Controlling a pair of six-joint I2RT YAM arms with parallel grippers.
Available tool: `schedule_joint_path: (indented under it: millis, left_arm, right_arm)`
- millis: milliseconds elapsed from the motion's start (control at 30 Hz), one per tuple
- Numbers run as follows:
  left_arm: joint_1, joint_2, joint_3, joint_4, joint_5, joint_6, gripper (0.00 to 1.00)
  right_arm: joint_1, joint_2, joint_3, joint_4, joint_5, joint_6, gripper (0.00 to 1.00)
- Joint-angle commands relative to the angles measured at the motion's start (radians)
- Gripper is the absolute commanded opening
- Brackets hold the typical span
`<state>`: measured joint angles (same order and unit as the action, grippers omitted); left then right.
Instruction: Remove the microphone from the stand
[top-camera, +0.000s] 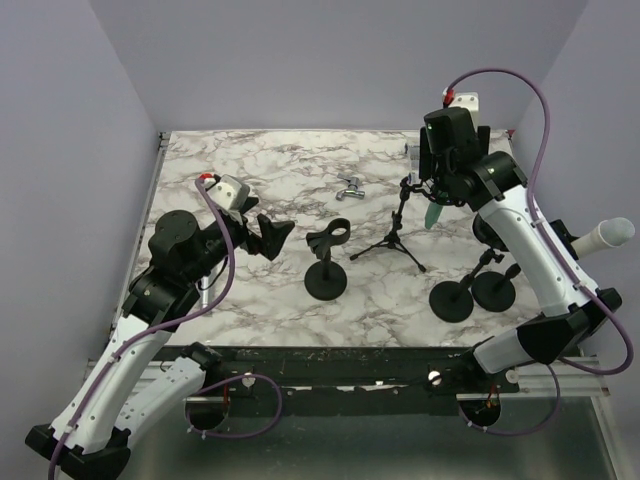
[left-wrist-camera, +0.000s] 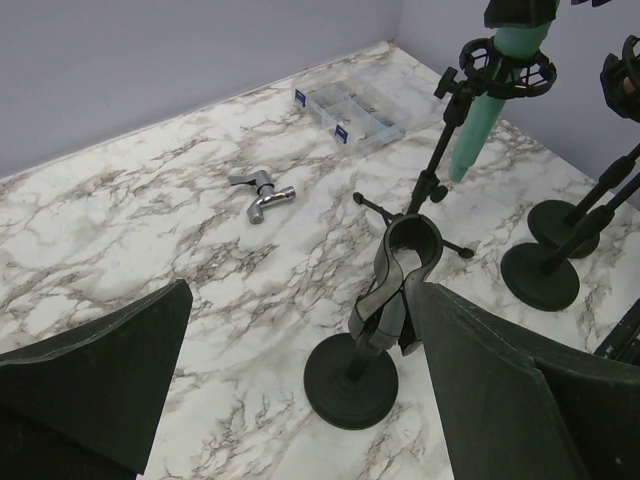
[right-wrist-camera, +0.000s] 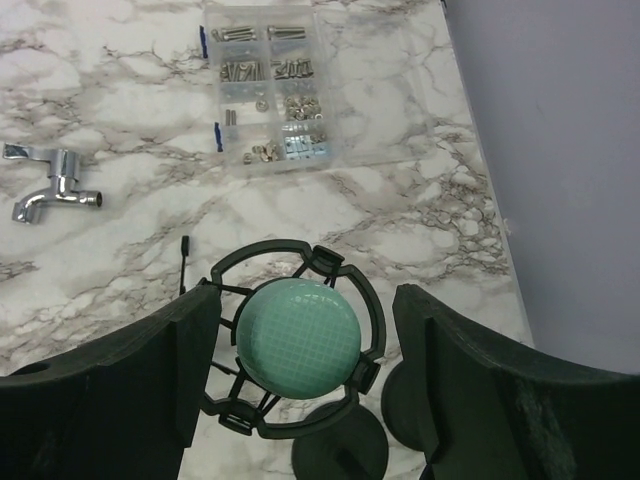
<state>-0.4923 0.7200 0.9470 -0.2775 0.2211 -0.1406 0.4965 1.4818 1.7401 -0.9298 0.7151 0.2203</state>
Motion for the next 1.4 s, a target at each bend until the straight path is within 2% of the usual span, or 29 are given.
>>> schedule_joint_path:
  millis: [0, 167, 667, 1033, 1367]
  left_arm:
    - [0.003, 0.005, -0.002, 0.018, 0.020, -0.002, 0.99]
    - [0.004, 0.012, -0.003, 0.016, 0.018, -0.001, 0.99]
    - [0.003, 0.047, -0.001, 0.012, 0.019, -0.002, 0.99]
    - [0.004, 0.076, -0.001, 0.011, 0.020, -0.009, 0.98]
    - [0.004, 0.079, -0.002, 0.012, 0.021, -0.013, 0.97]
  right_arm:
    - [-0.021, -0.040, -0.023, 0.000, -0.053, 0.012, 0.76]
    - [-0.022, -0.044, -0.027, 0.001, -0.053, 0.007, 0.70]
    - [-0.021, -0.085, -0.016, 0.056, -0.107, -0.031, 0.42]
    - [-0.021, -0.096, 0.165, 0.008, -0.094, -0.062, 0.36]
    - [-0.021, -0.239, 0.165, 0.108, -0.196, -0.056, 0.29]
